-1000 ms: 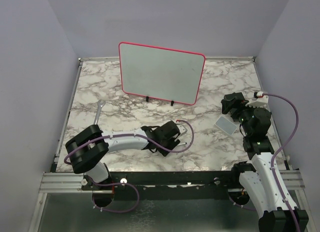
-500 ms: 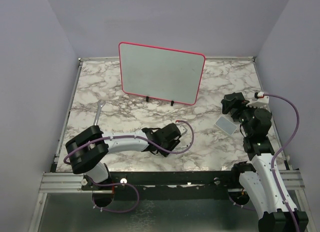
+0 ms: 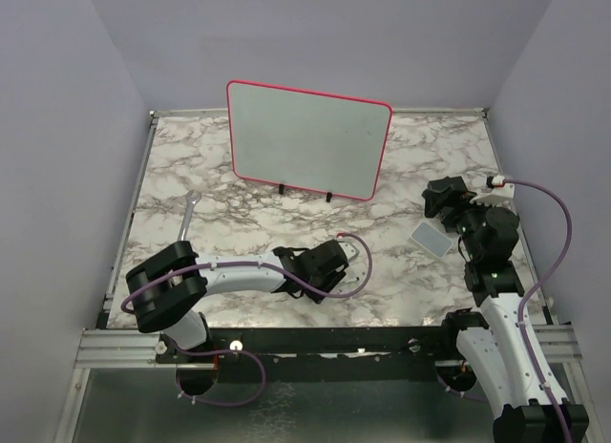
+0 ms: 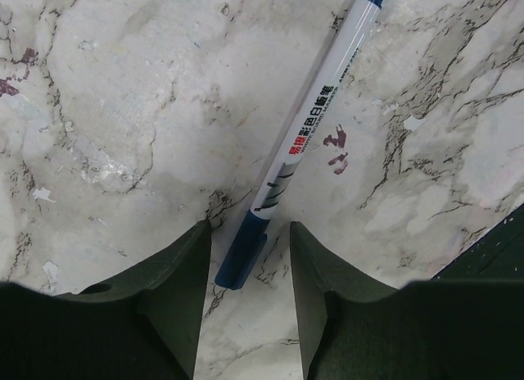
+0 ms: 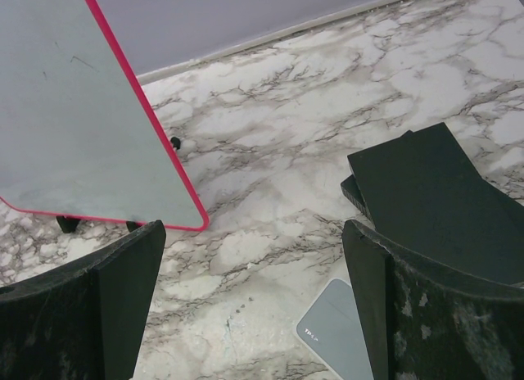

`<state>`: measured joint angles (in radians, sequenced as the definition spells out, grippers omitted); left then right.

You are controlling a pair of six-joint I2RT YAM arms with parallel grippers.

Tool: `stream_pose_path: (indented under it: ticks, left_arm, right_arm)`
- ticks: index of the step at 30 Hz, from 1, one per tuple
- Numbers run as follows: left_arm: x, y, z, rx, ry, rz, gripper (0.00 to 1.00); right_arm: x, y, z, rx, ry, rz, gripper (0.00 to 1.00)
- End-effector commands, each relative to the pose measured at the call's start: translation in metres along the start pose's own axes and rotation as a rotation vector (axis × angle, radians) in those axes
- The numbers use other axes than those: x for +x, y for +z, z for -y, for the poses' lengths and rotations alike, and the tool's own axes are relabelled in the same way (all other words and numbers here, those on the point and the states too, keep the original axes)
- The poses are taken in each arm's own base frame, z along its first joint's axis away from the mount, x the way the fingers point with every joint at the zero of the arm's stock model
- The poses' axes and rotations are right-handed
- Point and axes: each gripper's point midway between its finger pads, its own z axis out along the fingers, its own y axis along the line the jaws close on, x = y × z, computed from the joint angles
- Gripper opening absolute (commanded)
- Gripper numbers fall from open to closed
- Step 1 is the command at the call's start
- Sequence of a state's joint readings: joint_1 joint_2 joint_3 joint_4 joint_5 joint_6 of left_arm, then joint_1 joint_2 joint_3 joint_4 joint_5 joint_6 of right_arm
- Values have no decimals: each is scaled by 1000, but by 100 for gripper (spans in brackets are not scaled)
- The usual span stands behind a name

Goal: Write a sentence on the whiteboard
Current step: Open the whiteboard marker at the center of the board.

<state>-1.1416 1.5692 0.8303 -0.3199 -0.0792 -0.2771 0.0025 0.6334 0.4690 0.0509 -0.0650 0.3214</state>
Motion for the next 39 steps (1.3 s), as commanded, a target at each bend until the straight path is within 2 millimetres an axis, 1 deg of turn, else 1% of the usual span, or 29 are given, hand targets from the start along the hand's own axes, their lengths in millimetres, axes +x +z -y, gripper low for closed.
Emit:
stream_pose_path:
  ticks: [1,5,11,13,18,19,24,27,29,31,34,37,39]
  left_arm:
    - [44,1,-4,-28,-23,-156,44]
    - [49,3,-9,-61,-35,-176,37]
    - [48,0,-11,-78,-41,-163,18]
    - [42,-1,-12,-77,-35,-142,14]
    - [17,-9,-10,-61,11,-46,1]
    - [12,-11,-11,-65,19,-26,0]
    - [-8,-19,-8,-38,52,72,0]
    - [-21,-26,-3,-2,68,141,0]
    - [-31,-32,-5,8,73,178,0]
    - [-42,-38,-10,23,71,209,0]
    - [-61,-49,-26,61,31,262,0]
    - [-83,-66,-42,110,7,354,0]
    - [-92,-76,-48,124,17,411,0]
  right_arm:
    - [-7,-2,1,16,5,15,93]
    - [-7,-3,2,18,4,19,93]
    - [-10,-5,0,9,6,28,93]
    - [-9,-4,-1,3,6,26,93]
    - [-4,-1,-4,-13,7,-4,93]
    - [-2,0,-5,-20,11,-14,93]
    - [5,0,-16,-72,37,-66,93]
    - [15,-1,-24,-113,59,-143,93]
    - [19,-2,-33,-153,76,-188,93]
    - [22,-4,-43,-199,99,-231,93]
    - [26,-9,-62,-291,152,-286,93]
    - [31,-17,-84,-419,212,-336,92]
    - [32,-21,-95,-483,250,-358,91]
